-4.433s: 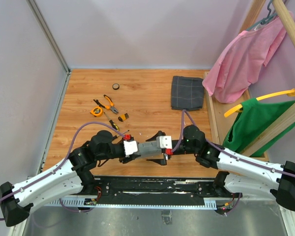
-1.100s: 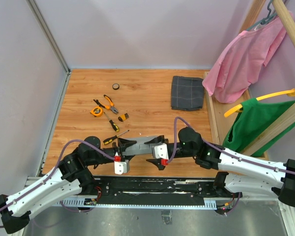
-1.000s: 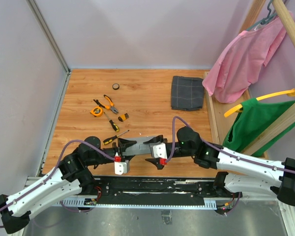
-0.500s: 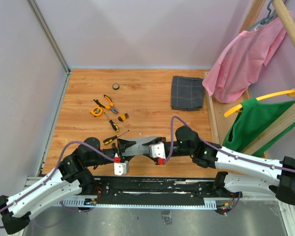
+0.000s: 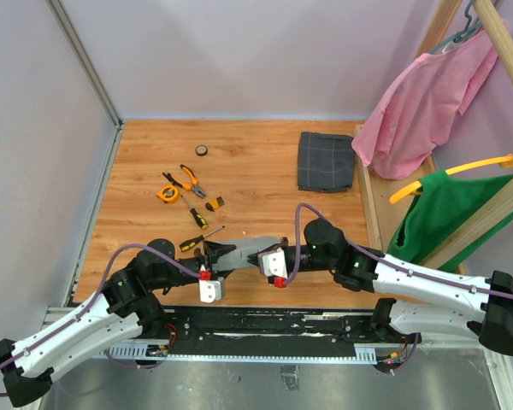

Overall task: Sort the tools into containers
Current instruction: Open the storage box at the center of the board.

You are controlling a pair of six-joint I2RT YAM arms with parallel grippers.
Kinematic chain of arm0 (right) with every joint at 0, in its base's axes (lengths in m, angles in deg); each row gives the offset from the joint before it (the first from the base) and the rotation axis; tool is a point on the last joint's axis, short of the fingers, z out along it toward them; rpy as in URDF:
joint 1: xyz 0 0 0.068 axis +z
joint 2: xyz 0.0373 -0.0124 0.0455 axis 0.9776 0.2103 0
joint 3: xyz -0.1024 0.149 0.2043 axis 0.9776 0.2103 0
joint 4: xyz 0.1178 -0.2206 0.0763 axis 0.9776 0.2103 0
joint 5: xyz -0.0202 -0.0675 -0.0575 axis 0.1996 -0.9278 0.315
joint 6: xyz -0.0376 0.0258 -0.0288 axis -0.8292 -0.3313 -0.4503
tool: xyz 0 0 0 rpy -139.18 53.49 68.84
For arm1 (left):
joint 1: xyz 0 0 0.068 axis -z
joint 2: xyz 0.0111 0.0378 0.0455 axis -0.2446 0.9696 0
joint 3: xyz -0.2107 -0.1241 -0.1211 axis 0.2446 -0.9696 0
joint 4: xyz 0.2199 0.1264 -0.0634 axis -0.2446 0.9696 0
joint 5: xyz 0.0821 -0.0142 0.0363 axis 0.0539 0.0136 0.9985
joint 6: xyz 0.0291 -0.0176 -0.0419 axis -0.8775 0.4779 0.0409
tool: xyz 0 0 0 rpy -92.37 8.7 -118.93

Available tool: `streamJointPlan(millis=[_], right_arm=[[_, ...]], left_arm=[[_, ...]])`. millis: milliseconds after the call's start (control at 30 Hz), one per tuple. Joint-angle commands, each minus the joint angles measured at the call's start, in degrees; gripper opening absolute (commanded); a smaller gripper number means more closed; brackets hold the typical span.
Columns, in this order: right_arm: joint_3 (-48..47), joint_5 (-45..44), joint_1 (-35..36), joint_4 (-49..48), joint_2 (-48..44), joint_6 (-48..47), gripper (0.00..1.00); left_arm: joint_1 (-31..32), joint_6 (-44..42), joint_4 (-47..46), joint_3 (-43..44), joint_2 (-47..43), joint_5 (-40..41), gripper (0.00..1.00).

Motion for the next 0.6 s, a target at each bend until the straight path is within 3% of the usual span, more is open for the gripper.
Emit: streamJointPlan(millis=[0,67,200,400,567], right_arm=[[0.1,-1.2,1.6,1.4,0.1,-1.7,0.15],[0.5,-1.0,1.6,0.7,-0.8,-1.6,0.24],[2.2,-0.4,1.7,-3.2,-4.3,-0.7,0.54],[2.7,1.2,1.7,0.6,-7.8,-3.8,0.67],[3.1,-0.9,1.7,1.2,-8.2,-6.2,0.7]], left_arm=[[0.2,0.2,-6.6,0.9,-0.9,-0.9,0.0],[0.2,-0.2,-6.4,0.9,-1.0,-1.0,0.0],[0.2,-2.4,-6.1,0.5,-1.7,-1.1,0.0],[0.2,-10.1,-4.8,1.1,-2.6,-0.6,0.0],[0.2,-16.1,-4.8,1.9,-1.4,-1.0,0.0]])
